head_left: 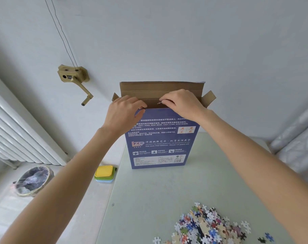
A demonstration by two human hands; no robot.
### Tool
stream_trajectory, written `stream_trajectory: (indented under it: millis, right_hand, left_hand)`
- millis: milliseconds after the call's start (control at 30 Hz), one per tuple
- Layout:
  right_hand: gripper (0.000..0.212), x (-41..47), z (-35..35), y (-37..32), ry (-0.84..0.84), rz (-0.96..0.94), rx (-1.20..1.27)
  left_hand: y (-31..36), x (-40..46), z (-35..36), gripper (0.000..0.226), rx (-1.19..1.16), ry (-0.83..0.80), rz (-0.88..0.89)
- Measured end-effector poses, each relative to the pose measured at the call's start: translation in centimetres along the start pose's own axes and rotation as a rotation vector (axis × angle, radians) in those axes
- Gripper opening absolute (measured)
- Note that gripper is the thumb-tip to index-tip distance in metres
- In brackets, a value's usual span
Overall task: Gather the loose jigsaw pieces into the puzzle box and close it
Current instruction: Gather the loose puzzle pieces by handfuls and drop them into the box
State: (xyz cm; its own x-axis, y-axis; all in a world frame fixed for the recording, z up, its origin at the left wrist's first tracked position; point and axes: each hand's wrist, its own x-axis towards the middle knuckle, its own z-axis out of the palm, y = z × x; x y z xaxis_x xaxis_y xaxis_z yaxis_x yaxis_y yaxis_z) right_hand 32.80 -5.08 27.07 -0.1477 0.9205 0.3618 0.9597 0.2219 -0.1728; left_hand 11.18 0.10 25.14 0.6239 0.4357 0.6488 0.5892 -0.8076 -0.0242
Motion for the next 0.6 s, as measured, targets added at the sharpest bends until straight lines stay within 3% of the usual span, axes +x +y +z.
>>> stream_trajectory:
  millis: [100,267,367,467,600]
  right_hand:
    - [0.026,-2.0,0.0,-0.6,0.115,0.055,0.094]
    - [0.021,-10.7,1.2,-2.5,0.465,0.099,0.144]
    - [0.022,-18.2,3.6,-2.8,0.442,0.207,0.120]
    - [0.021,-26.0,6.9,-2.0,0.213,0.371,0.110]
    - [0.043,-34.6,10.6,-0.1,-0.298,0.629,0.104]
  left_hand:
    - [0.7,-0.6,-0.3,0.015,0.016,0.067,0.019]
    - [5.2,-4.5,-0.3,0.015,-0.117,0.274,-0.008]
    - [9.4,-8.8,1.7,0.016,-0.301,0.240,-0.089]
    - [13.8,-13.2,4.8,0.015,-0.436,-0.007,-0.246]
    - [18.7,-17.5,9.9,0.040,-0.655,-0.850,-0.458]
